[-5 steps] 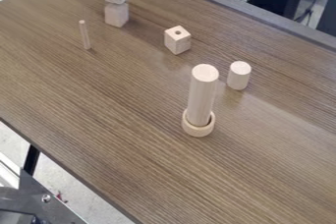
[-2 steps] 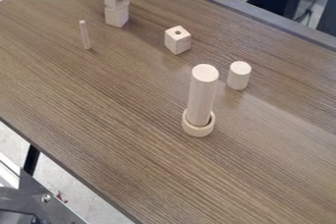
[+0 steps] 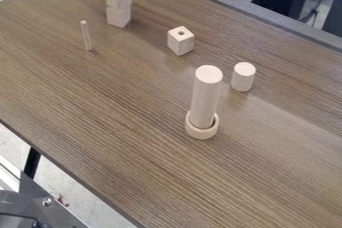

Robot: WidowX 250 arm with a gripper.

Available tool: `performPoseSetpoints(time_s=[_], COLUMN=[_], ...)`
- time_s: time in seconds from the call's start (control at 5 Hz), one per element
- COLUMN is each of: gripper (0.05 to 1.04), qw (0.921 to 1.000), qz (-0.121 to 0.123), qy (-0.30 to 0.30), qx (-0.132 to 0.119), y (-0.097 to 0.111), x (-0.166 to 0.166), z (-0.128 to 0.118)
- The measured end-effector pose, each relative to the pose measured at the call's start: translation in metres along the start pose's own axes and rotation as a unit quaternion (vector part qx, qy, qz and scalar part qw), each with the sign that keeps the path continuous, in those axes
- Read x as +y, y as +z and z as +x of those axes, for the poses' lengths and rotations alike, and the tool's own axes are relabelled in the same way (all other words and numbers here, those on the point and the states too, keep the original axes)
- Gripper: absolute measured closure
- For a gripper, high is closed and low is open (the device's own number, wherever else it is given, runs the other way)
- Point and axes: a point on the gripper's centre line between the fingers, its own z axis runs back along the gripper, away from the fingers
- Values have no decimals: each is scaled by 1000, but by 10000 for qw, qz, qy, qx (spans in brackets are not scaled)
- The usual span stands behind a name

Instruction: Put the topmost cube on top of the cube below it

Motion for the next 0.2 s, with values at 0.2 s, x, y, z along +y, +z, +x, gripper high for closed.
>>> performPoseSetpoints(time_s=[0.2], gripper=[83], qw=[9989], qz=[22], qy=[-74], qx=[-464], y=[41], x=[-7], z=[1])
